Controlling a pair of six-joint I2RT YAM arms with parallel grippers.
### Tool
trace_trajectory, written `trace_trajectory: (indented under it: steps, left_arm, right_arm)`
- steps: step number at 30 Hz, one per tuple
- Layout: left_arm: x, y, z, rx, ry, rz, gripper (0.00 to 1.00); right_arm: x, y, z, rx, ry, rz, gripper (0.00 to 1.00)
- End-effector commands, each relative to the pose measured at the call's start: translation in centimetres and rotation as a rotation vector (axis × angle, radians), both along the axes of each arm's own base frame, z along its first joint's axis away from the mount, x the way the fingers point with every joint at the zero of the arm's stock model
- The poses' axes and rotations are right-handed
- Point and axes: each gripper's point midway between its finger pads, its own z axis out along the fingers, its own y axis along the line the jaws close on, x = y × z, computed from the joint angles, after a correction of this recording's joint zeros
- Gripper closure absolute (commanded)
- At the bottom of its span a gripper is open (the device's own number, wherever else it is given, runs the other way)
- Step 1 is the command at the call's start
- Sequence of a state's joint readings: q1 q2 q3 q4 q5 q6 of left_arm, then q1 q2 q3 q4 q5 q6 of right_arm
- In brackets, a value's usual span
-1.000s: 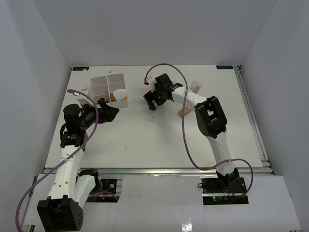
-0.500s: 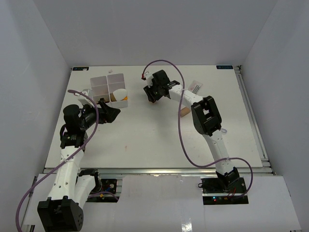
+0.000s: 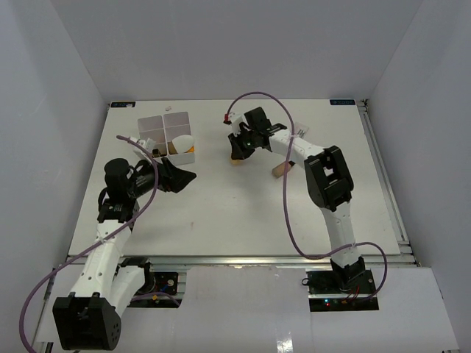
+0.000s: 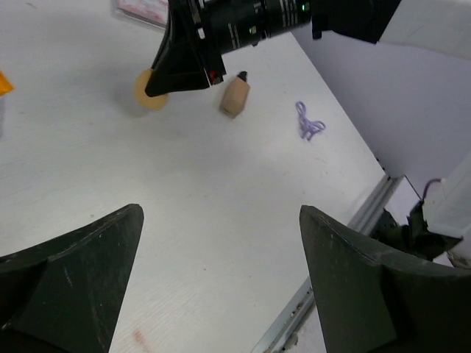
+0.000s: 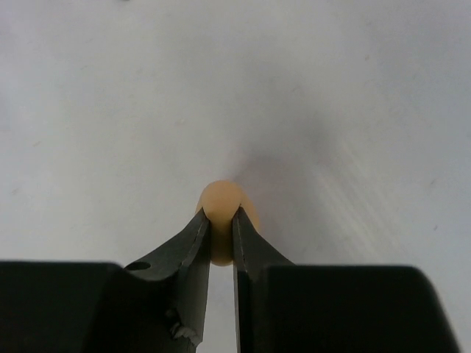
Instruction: Organize the makeup
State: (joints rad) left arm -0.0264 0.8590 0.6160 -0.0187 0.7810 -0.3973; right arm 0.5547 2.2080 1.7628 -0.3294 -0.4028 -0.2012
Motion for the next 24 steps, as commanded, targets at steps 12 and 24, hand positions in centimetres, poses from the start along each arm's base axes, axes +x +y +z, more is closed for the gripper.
trace_trajectory:
  steps: [12,24]
  left_arm:
    - [-2.2,-11.4,1.9,-0.056,-0.080,-0.237,0.02]
    - [-0.8,-17.5,0.8,-0.027,-0.018,-0.309,0.16]
  right_arm:
    - [-15.8,-6.1,16.8,0.601,0.181,0.392,0.91]
    - [-18.9,-7.0,18.1,0.654,0.172,0.483,0.89]
